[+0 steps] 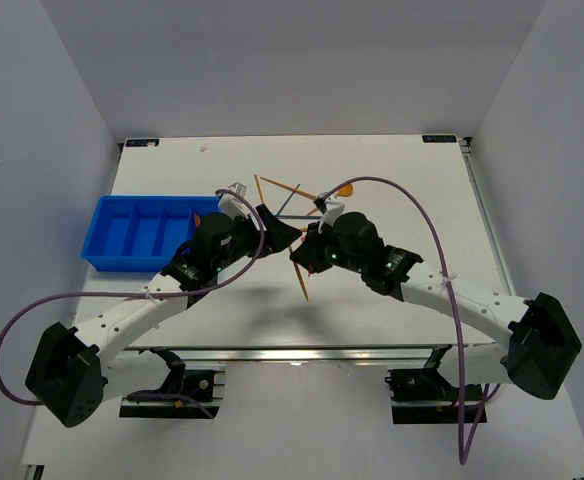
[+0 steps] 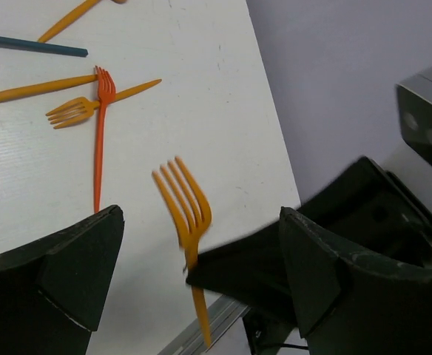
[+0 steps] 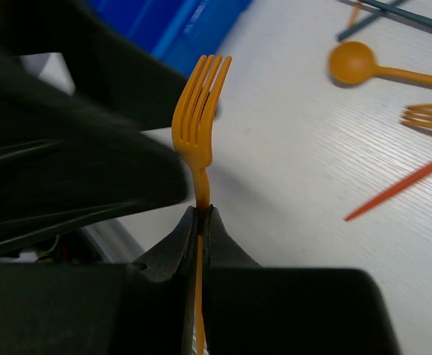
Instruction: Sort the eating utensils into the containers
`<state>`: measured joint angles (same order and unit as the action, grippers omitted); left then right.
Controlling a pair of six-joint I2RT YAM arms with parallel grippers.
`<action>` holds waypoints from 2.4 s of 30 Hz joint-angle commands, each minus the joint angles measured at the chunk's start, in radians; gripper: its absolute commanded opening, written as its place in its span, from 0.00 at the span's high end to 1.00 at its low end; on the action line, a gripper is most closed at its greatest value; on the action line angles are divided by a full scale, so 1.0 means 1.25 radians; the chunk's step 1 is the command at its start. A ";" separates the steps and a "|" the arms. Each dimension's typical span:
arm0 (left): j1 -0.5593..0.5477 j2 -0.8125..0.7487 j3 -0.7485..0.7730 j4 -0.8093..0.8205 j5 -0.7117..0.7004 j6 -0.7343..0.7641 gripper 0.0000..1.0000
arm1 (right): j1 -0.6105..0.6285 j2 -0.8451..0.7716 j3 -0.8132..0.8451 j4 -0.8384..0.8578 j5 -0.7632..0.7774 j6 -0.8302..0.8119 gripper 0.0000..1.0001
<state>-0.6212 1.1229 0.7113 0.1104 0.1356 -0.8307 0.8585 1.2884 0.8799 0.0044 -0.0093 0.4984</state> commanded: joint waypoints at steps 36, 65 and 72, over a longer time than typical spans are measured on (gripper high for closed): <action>0.477 0.463 0.572 -0.447 -0.409 0.377 1.00 | -0.084 -0.191 -0.042 -0.153 0.102 -0.045 0.16; 0.492 0.235 0.424 -0.410 -0.379 0.283 0.25 | -0.085 0.068 0.089 -0.287 0.287 0.023 0.13; 0.488 -0.005 0.259 -0.444 -0.251 0.327 0.02 | -0.085 0.316 0.220 -0.308 0.336 0.082 0.40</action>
<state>-0.0097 1.2068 1.1255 -0.3958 -0.2661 -0.4599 0.7528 1.6257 1.0897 -0.3492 0.3519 0.5571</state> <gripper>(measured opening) 0.980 0.623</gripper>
